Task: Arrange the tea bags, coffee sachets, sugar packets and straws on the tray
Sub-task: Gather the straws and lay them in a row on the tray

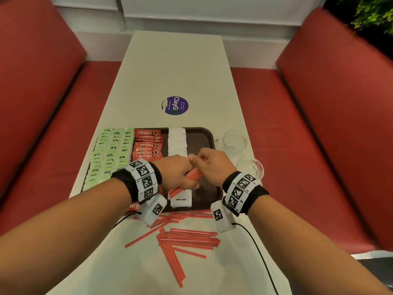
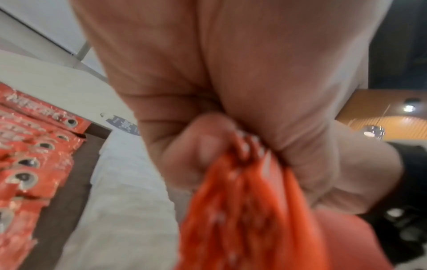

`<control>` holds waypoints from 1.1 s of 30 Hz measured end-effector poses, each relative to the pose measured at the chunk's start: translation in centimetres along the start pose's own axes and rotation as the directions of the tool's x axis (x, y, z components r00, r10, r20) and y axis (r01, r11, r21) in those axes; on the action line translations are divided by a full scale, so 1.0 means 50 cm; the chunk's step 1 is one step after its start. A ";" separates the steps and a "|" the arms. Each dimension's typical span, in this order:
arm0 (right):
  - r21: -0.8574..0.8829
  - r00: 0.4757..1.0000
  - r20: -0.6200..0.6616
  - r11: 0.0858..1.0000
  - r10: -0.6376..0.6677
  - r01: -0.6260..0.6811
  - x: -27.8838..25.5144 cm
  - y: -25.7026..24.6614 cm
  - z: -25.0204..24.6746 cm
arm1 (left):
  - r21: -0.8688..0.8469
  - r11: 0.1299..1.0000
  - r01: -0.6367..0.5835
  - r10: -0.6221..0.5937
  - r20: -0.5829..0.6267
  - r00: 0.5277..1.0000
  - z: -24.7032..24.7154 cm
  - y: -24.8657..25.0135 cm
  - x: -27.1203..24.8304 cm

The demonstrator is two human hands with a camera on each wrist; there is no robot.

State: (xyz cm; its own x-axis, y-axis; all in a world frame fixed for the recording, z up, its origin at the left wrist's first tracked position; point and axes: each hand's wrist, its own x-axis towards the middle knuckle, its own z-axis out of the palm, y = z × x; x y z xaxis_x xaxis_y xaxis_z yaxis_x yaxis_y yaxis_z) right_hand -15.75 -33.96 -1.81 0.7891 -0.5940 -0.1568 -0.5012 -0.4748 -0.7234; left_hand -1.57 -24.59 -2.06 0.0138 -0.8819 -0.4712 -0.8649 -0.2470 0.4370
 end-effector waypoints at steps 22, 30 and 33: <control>-0.541 0.861 0.243 0.800 0.446 -0.262 0.016 0.064 0.026 | 0.061 0.920 0.387 -0.371 -0.181 0.911 -0.036 0.012 0.267; -0.504 0.864 0.250 0.821 0.437 -0.269 0.031 0.060 0.034 | 0.081 0.912 0.403 -0.376 -0.230 0.898 -0.033 -0.001 0.241; -0.492 0.865 0.233 0.821 0.445 -0.290 0.035 0.060 0.039 | 0.091 0.906 0.413 -0.396 -0.161 0.904 -0.022 -0.001 0.222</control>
State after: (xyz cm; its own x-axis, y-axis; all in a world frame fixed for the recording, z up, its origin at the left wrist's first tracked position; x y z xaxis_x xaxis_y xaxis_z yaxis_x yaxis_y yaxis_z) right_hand -15.19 -35.14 -5.55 0.5417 -0.5738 -0.6143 -0.8152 -0.5369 -0.2174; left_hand -0.83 -34.79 -6.47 0.4361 -0.7641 -0.4753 -0.8234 -0.5519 0.1318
